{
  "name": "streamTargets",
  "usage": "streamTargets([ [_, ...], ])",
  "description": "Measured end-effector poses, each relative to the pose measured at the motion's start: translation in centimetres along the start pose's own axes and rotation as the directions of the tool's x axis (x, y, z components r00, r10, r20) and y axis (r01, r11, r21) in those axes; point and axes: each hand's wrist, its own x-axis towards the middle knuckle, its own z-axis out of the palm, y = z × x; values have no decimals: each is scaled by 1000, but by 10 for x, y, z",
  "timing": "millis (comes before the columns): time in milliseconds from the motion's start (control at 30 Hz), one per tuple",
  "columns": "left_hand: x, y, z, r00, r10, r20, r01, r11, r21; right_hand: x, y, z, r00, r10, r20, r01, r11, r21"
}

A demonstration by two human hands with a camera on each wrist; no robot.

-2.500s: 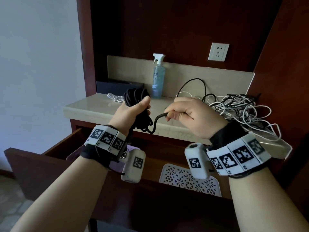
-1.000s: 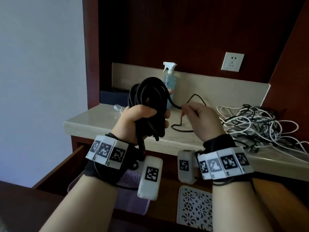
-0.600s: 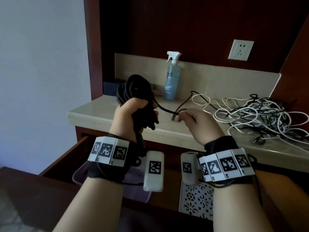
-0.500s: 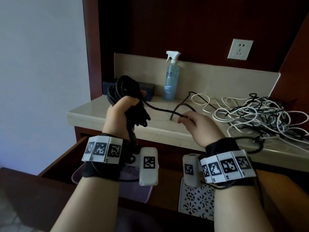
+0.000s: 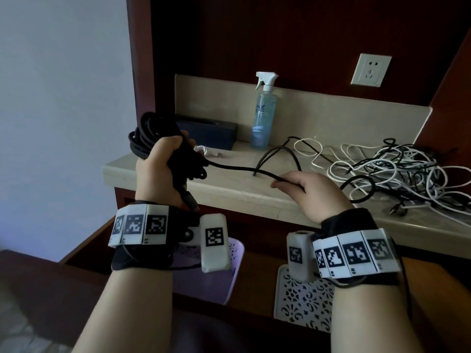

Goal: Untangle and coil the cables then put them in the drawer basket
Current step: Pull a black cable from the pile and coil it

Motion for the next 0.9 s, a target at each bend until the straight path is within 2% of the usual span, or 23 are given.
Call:
streamTargets([
  [100,8,-1,-3,995,65,-76,-51,984,174,-1,-9,1,998,-59,-23,58,998,-36],
  [200,13,-5,-4,987,133,-85,-103,950,296,-4,-18,-1,981,-184,-55,179,979,-95],
  [300,15,-7,-3,976,215,-27,-183,886,426,-8,-25,-4,943,-324,-71,315,942,-112],
  [433,12,-6,4,971,226,75,-232,833,503,-7,-34,-6,863,-494,-105,471,863,-184],
  [567,9,-11,12,963,164,212,-262,735,625,-6,-45,-10,766,-626,-144,581,771,-260],
  [667,5,-7,15,917,37,396,-306,704,641,0,-50,-22,725,-662,-191,600,743,-298],
  [767,2,-2,21,872,-70,485,-268,759,593,6,-57,-32,705,-677,-214,620,733,-278],
  [900,-3,2,26,855,-85,512,-237,814,530,11,-60,-38,699,-676,-233,655,736,-169],
])
